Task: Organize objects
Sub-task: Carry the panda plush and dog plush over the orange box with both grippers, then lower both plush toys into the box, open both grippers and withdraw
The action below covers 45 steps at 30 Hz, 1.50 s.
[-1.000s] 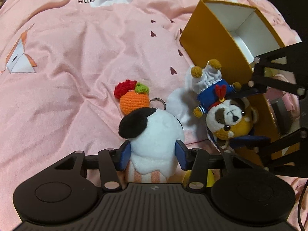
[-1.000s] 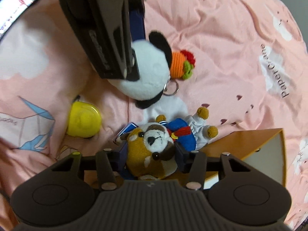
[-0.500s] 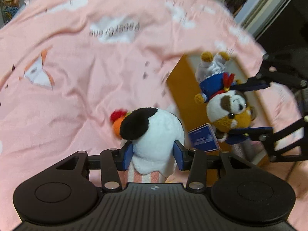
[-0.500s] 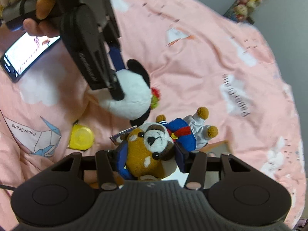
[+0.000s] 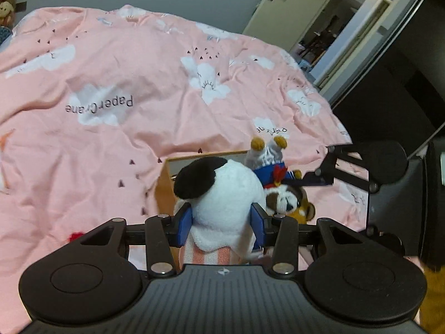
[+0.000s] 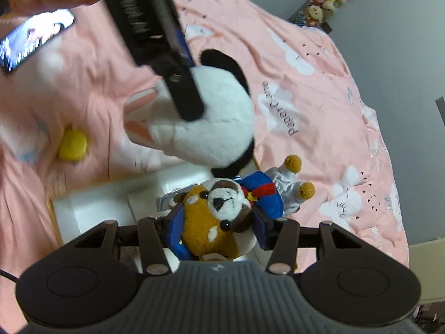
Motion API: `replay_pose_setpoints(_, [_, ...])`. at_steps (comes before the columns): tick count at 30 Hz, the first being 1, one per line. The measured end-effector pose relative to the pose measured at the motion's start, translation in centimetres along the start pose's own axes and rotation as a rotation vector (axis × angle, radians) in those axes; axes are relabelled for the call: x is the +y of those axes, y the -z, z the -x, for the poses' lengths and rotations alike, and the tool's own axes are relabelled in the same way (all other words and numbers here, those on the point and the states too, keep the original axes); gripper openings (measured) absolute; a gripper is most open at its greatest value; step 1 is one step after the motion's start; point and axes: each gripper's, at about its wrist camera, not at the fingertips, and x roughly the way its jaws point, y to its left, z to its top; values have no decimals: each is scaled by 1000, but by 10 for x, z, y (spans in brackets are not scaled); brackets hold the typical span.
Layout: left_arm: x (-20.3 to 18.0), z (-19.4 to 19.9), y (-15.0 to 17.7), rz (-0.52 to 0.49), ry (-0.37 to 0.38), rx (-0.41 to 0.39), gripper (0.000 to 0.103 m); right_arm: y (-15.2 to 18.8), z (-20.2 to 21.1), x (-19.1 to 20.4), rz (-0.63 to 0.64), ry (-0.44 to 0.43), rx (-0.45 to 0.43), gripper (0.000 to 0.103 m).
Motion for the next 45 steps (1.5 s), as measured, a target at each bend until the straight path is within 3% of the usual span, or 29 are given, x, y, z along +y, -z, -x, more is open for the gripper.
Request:
replay_pose_setpoints(7, [-12, -67, -2, 39, -114, 4, 48, 34, -45, -4, 24, -80, 29, 53])
replay_pose_setpoints(17, [-17, -114, 4, -21, -230, 21, 48, 50, -101, -26, -55, -128, 42, 54])
replay_pose_setpoints(27, [-15, -144, 12, -64, -259, 56, 50, 57, -115, -37, -158, -139, 64, 58])
replay_pose_setpoints(36, [-13, -114, 7, -83, -182, -15, 50, 51, -94, -28, -167, -82, 43, 60])
replay_pose_setpoints(40, [-15, -79, 9, -135, -175, -7, 50, 48, -64, -26, -317, -37, -29, 60])
replay_pose_setpoints(45, [-12, -29, 21, -164, -160, -7, 50, 39, -22, -11, -502, -60, -190, 60])
